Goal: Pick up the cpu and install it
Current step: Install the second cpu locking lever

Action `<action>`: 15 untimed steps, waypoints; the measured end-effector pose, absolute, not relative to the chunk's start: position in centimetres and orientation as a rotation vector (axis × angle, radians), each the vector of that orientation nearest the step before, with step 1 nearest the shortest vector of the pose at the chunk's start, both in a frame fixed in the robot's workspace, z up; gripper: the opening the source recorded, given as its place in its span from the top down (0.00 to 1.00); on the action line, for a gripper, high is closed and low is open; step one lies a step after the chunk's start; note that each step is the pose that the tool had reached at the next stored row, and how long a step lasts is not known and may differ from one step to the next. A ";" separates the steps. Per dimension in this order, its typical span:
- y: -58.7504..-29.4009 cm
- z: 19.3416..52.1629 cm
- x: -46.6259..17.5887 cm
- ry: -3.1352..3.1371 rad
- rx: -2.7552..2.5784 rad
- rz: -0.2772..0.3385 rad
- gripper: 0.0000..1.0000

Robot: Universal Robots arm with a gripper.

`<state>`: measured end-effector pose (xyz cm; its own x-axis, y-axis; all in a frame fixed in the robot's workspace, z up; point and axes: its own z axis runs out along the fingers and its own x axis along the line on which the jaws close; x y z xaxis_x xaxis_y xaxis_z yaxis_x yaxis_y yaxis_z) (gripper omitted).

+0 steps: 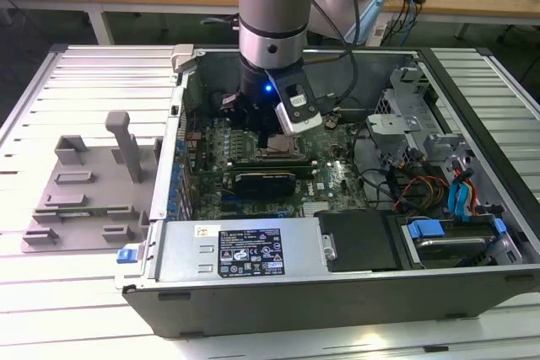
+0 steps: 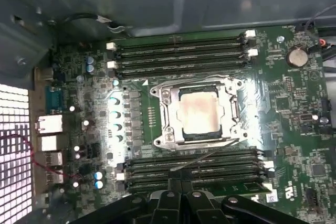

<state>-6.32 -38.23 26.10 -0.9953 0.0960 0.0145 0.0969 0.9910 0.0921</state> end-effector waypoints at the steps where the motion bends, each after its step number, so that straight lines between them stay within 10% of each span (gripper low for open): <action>1: -38.2 25.8 -6.3 -3.124 -0.152 -0.145 0.89; 15: -36.8 22.7 -6.3 -3.100 0.036 -0.092 0.89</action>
<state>-6.28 -36.82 22.70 -0.9989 -0.0246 0.0393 -0.0222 0.9979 0.0601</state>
